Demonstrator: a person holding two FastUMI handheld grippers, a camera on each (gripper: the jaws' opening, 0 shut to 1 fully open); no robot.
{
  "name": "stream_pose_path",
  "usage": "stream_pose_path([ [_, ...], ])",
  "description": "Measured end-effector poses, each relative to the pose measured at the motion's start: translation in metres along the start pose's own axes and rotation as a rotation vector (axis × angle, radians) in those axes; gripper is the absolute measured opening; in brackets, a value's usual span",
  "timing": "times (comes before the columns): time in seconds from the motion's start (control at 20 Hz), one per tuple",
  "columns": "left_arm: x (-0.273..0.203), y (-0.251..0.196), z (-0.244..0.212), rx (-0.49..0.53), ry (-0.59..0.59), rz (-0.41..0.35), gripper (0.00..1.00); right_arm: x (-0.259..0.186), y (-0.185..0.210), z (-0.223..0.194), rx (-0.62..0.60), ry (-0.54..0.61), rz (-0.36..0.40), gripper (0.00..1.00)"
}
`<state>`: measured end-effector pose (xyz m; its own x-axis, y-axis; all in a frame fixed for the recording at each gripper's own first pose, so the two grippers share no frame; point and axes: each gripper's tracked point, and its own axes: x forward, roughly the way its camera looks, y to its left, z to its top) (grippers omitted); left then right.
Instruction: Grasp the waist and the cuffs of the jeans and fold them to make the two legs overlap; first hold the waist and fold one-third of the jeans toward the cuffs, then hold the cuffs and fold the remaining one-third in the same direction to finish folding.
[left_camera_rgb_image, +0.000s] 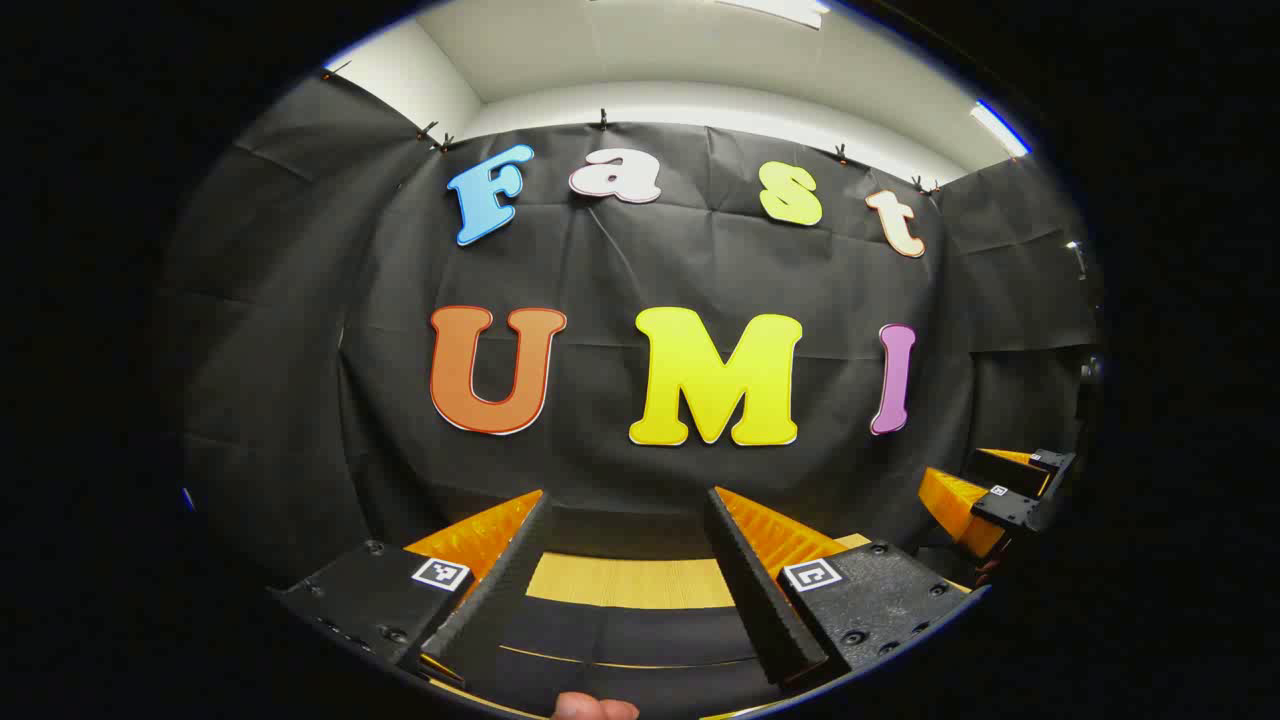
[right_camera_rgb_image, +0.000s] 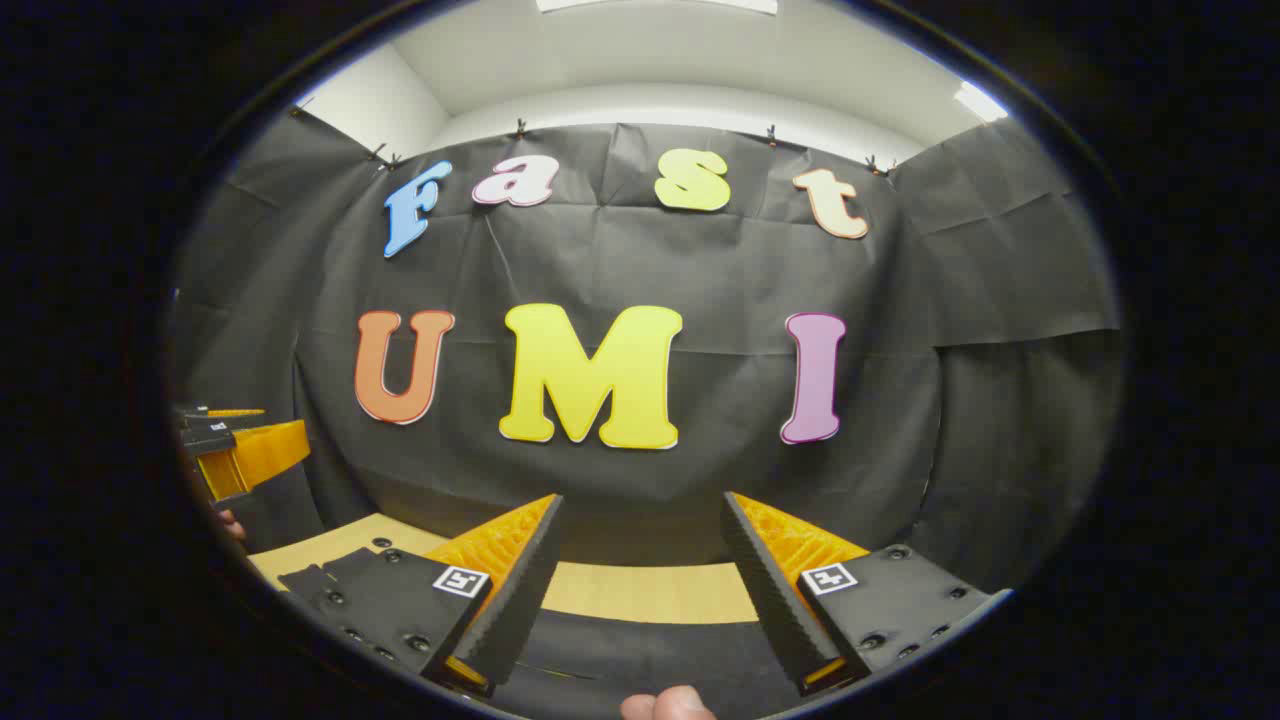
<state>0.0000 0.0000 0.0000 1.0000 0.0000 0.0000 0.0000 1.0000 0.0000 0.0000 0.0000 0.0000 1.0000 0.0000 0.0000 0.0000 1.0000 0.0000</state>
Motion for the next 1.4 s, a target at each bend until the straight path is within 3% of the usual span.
stream_pose_path([
  [0.15,0.001,-0.001,0.0,0.003,-0.009,-0.006,0.98,-0.002,-0.002,0.001,0.001,-0.003,-0.009,0.97],
  [0.2,0.002,-0.001,-0.001,0.004,-0.006,-0.007,0.98,-0.002,-0.002,0.0,0.002,-0.003,-0.011,0.94],
  [0.25,0.002,0.0,-0.001,0.004,-0.003,-0.009,0.98,-0.003,-0.004,-0.001,0.0,0.0,-0.014,0.97],
  [0.3,0.003,0.0,-0.002,0.004,0.001,-0.011,0.98,-0.004,-0.004,-0.002,0.001,0.002,-0.015,0.94],
  [0.5,0.003,0.001,-0.006,0.004,0.01,-0.021,0.98,-0.004,-0.011,-0.001,0.0,-0.002,-0.033,0.97],
  [0.9,0.007,0.003,-0.013,0.016,0.026,-0.04,1.0,-0.006,-0.016,-0.007,-0.011,0.014,-0.048,0.94],
  [1.2,0.015,0.048,-0.012,0.104,0.006,-0.015,0.98,-0.008,-0.021,-0.006,-0.04,0.03,-0.071,0.94],
  [1.4,0.009,0.094,-0.045,0.029,0.099,0.04,0.98,-0.016,-0.047,-0.034,0.01,0.145,-0.105,0.98],
])
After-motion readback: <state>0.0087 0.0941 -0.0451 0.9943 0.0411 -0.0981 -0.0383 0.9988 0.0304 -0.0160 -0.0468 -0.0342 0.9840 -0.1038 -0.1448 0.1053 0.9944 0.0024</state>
